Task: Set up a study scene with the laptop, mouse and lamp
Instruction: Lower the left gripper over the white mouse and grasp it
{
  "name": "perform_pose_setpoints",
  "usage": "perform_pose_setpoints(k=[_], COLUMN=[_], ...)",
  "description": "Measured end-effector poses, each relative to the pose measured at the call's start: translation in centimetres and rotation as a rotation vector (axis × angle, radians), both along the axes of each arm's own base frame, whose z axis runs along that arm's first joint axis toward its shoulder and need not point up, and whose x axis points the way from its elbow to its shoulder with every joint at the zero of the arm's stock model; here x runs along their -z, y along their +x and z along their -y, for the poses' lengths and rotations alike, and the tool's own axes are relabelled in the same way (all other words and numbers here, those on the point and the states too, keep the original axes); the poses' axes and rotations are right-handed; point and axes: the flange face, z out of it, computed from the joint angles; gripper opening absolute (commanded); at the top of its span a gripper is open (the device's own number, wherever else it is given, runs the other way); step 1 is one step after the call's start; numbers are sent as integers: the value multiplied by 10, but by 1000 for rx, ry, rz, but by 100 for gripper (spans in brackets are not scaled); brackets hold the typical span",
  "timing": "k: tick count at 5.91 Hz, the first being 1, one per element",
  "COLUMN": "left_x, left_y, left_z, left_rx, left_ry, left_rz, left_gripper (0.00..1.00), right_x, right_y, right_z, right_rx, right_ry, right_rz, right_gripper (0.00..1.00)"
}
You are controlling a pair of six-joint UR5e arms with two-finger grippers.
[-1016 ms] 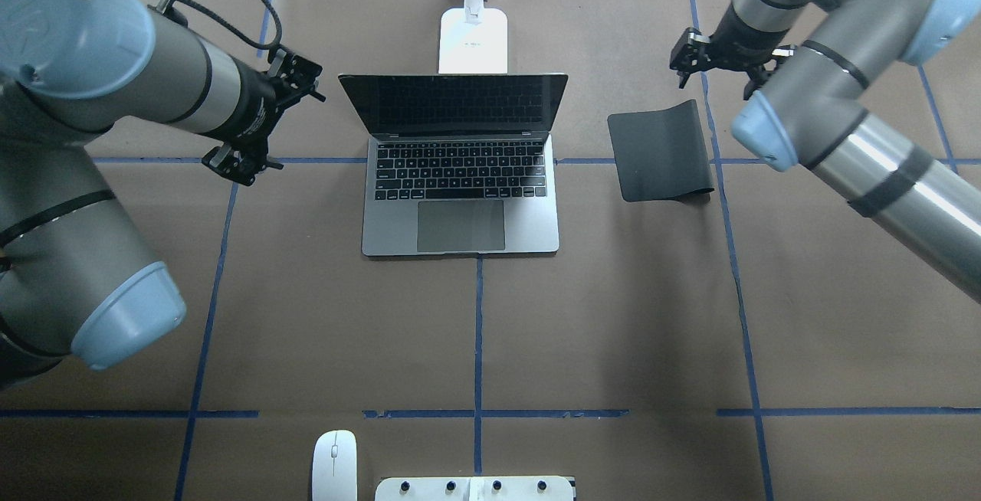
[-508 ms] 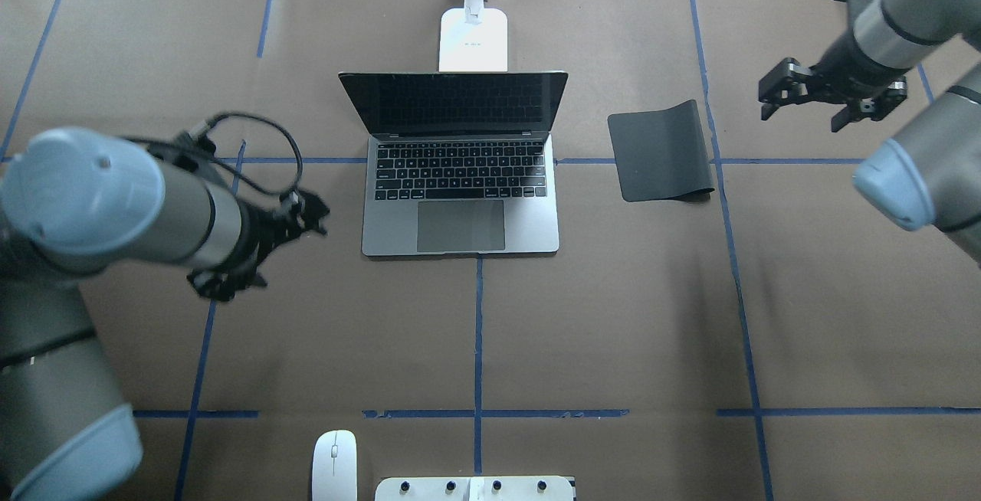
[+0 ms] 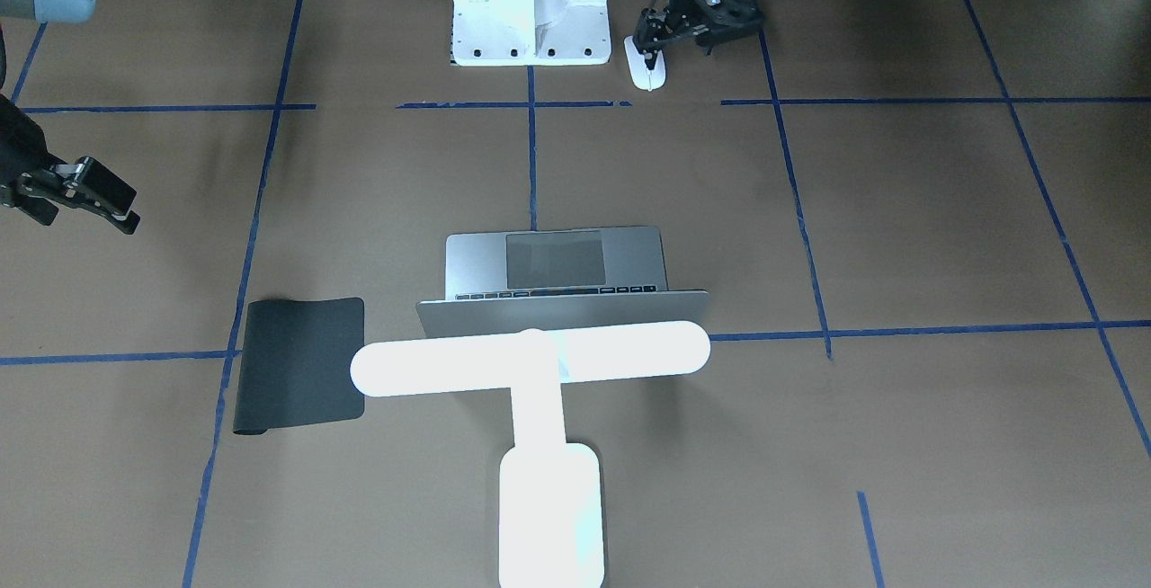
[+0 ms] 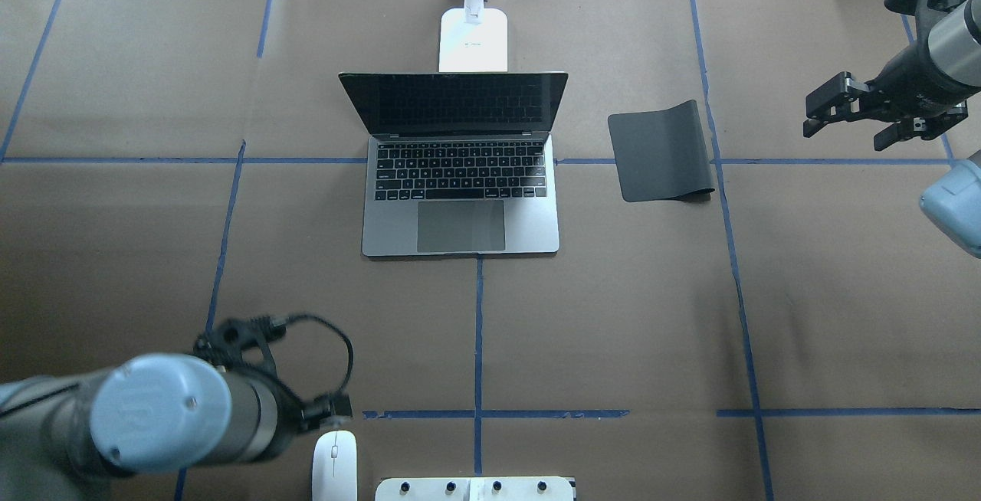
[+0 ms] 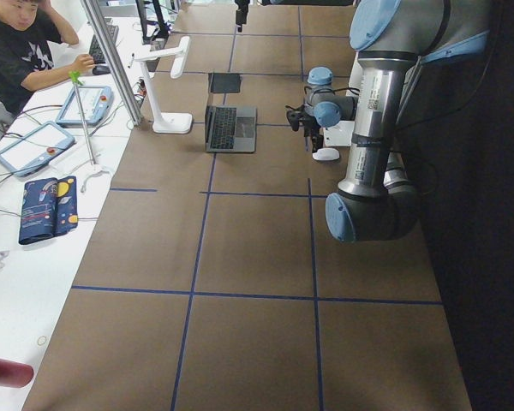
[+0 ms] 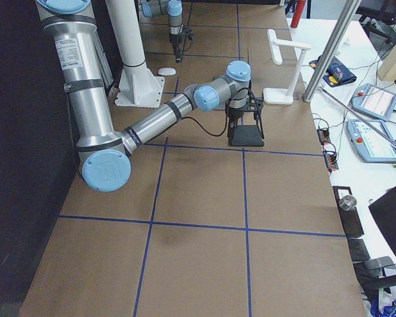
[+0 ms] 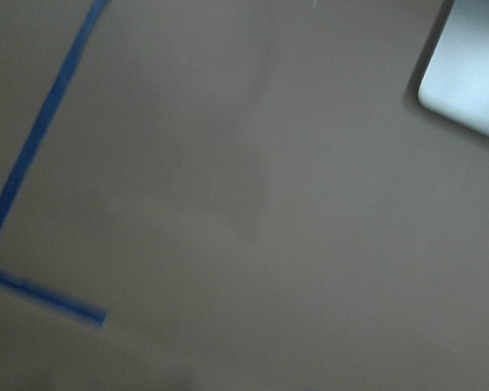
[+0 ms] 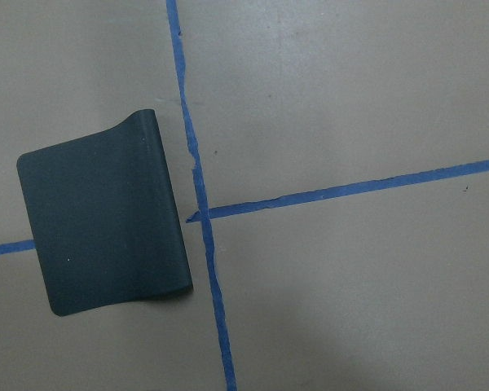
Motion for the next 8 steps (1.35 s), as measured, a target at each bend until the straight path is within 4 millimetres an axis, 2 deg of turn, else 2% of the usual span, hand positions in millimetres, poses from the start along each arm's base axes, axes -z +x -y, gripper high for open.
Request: perform_pose_setpoints(k=[1,2,3,5,8], left_x=[-9,-15,-11,-1,-3], left_y=[14,26,35,59,64], left_z=[-22,-35,-40,-41,-35], left_rx=[-59,-116,-155,-170,-162], left_ry=[25,58,88,100,100], left_rz=[18,27,16,5,13], left_gripper=[100,100,100,100,100], right_x=[2,4,4,5,5], right_y=[0,1,1,1,1], right_z=[0,-1,-1,-1,-3], right_rx=[1,0,-1,0,1], right_ry=[4,7,8,8,8], right_rz=[3,5,5,6,6], right_gripper=[100,100,100,100,100])
